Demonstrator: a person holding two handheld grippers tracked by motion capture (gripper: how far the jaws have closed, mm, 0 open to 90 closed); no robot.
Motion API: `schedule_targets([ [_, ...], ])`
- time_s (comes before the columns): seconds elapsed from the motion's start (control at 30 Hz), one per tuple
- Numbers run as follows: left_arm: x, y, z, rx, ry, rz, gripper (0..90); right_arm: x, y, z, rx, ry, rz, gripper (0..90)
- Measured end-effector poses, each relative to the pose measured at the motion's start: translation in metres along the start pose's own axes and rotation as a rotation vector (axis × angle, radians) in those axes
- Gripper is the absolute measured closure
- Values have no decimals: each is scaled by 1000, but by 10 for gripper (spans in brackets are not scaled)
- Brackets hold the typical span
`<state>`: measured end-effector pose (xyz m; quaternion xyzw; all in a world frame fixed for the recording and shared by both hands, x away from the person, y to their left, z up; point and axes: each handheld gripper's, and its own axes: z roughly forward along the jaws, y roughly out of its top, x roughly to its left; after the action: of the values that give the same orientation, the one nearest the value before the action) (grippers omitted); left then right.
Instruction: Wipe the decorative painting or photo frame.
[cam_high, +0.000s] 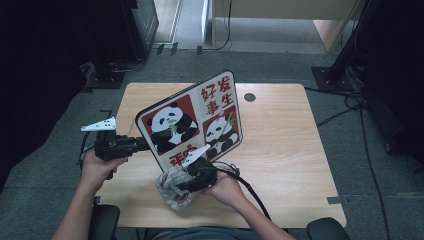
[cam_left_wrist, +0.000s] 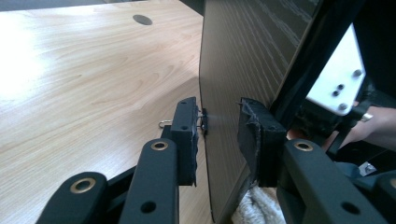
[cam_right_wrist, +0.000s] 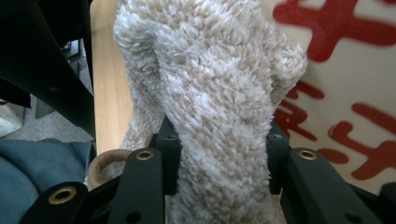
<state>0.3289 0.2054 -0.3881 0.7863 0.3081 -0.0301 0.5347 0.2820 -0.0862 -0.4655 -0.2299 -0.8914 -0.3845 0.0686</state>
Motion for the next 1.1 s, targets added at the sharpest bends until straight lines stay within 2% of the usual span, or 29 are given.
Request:
schedule_targets([
  [0.37, -1, 0, 0, 12, 14, -1, 699, -5, -10, 9, 22, 18, 16, 625],
  [0.57, -1, 0, 0, 19, 27, 9, 734, -2, -6, 5, 29, 5, 15, 627],
  [0.7, 0, 1, -2, 22, 36, 6, 780, 3, 1, -3, 34, 14, 36, 631],
  [0.93, 5, -2, -9, 34, 71, 22, 847, 14, 24, -25, -20, 30, 15, 632],
  [1.1, 11, -5, -15, 11, 82, 13, 844, 24, 45, -37, -39, 37, -17, 632],
])
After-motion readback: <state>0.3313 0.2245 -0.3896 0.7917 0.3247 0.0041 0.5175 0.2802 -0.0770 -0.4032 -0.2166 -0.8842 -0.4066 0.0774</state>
